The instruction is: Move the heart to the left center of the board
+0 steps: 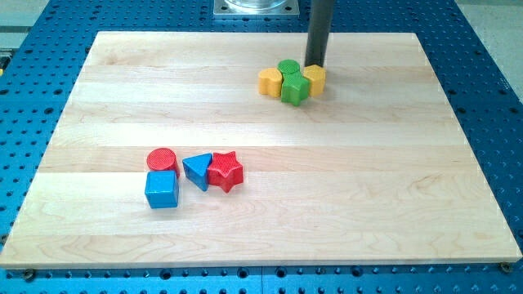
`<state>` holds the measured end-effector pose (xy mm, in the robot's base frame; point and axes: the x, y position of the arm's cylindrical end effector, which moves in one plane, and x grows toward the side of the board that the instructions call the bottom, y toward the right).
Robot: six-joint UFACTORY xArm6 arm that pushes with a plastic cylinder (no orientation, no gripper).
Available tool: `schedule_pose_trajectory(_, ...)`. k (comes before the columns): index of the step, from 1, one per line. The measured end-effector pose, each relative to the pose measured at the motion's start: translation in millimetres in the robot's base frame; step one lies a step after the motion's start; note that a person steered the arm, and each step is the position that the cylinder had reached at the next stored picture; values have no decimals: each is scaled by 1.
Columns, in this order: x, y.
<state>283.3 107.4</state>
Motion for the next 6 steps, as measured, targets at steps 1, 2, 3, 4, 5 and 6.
schedule_pose_trajectory(1, 41, 23)
schedule_pose_trajectory(2, 61, 22)
schedule_pose_trajectory(3, 39, -17)
schedule_pose_trajectory(4, 40, -40)
schedule_pose_trajectory(5, 55, -103)
schedule_pose_trajectory(6, 55, -107)
